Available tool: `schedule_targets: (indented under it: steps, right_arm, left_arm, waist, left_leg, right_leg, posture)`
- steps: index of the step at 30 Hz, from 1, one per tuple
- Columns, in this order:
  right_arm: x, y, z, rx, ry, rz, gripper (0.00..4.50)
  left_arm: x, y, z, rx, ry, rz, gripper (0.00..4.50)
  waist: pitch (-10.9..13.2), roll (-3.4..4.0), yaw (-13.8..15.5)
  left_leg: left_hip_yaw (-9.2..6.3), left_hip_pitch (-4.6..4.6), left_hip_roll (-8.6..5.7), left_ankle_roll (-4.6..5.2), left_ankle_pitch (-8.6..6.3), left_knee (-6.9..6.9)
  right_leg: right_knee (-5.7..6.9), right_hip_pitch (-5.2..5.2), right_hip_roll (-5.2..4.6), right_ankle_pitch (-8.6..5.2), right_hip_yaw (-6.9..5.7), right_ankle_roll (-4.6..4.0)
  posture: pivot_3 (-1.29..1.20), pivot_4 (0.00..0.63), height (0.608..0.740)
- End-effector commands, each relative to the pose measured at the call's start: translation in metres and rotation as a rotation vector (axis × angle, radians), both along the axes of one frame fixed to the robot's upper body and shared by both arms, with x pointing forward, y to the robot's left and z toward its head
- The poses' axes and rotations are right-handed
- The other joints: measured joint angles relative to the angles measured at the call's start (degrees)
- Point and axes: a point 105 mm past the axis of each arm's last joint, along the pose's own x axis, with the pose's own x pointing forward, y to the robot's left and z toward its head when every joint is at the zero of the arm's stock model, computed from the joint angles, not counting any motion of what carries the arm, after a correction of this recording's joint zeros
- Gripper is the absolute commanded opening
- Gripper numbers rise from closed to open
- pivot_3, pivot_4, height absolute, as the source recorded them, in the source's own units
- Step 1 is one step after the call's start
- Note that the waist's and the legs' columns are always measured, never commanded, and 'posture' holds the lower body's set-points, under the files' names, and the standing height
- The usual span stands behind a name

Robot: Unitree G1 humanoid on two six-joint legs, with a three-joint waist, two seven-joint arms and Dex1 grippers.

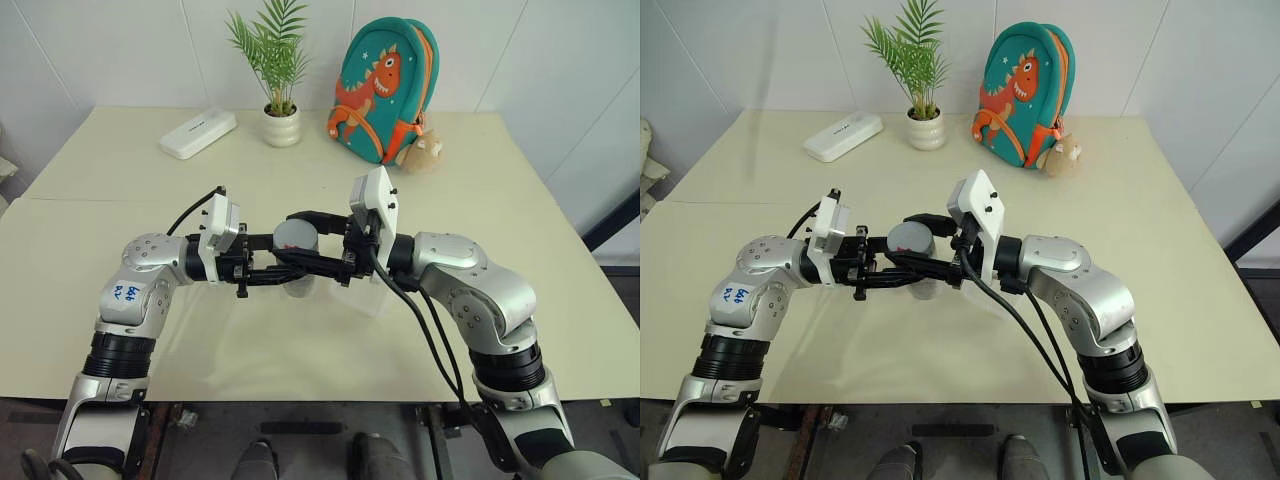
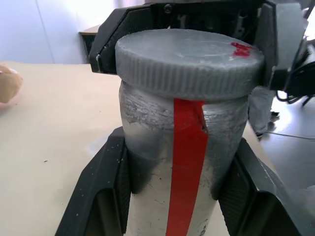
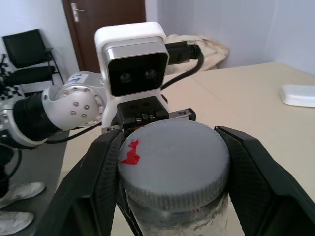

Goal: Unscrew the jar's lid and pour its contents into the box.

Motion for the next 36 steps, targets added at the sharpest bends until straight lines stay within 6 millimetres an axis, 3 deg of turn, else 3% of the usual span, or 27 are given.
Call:
schedule_targets:
  steps: [1, 11, 15, 18, 20, 36]
  right_arm:
    - [-0.045, 0.020, 0.018, 0.044, -0.060, 0.305, 2.65]
    - [-0.039, 0.018, 0.015, 0.009, -0.068, 0.314, 2.65]
    - [-0.029, 0.018, 0.006, -0.059, -0.102, 0.244, 3.45]
    - [-0.027, 0.019, 0.008, -0.041, -0.115, 0.233, 4.21]
    - [-0.024, 0.019, 0.012, -0.025, -0.126, 0.206, 4.44]
    - [-0.008, 0.014, 0.014, -0.019, -0.132, 0.090, 4.44]
  left_arm:
    - [0.003, -0.005, 0.000, 0.019, -0.011, -0.014, 1.92]
    - [0.006, -0.008, 0.003, 0.038, -0.031, -0.043, 1.92]
    - [0.003, -0.011, 0.007, 0.034, -0.044, -0.053, 1.92]
    - [0.002, -0.012, 0.007, 0.036, -0.046, -0.057, 1.92]
    - [0.000, -0.013, 0.008, 0.037, -0.052, -0.065, 1.92]
    - [-0.008, -0.014, 0.012, 0.030, -0.081, -0.099, 1.92]
  waist:
    - [0.00, 0.00, 0.01]
    - [0.00, 0.00, 0.00]
    - [0.00, 0.01, -0.02]
    - [0.01, 0.01, -0.02]
    - [0.01, 0.01, -0.02]
    - [0.01, 0.01, 0.02]
  left_leg:
    - [0.00, 0.00, 0.00, 0.00, 0.00, 0.00]
    - [0.00, 0.00, 0.00, 0.00, 0.00, 0.00]
    - [0.00, 0.00, 0.00, 0.00, 0.00, 0.00]
    - [-0.01, 0.00, 0.01, 0.00, 0.00, 0.00]
    - [-0.01, 0.00, 0.01, 0.00, 0.00, 0.00]
    - [-0.01, 0.00, 0.01, 0.00, 0.00, 0.00]
  right_leg:
    - [0.00, 0.00, 0.00, 0.00, 0.00, 0.00]
    - [0.00, 0.00, 0.01, 0.00, 0.00, 0.01]
    - [0.00, 0.00, 0.01, -0.01, 0.00, 0.02]
    - [0.01, -0.01, 0.02, -0.01, 0.00, 0.02]
    - [0.01, 0.00, 0.02, -0.01, 0.00, 0.02]
    - [0.02, 0.00, 0.02, -0.01, 0.00, 0.02]
  posture:
    - [0.00, 0.150, 0.740]
    - [0.00, 0.150, 0.740]
    - [0.00, 0.150, 0.740]
    - [0.00, 0.150, 0.740]
    - [0.00, 0.150, 0.740]
    - [0.00, 0.150, 0.740]
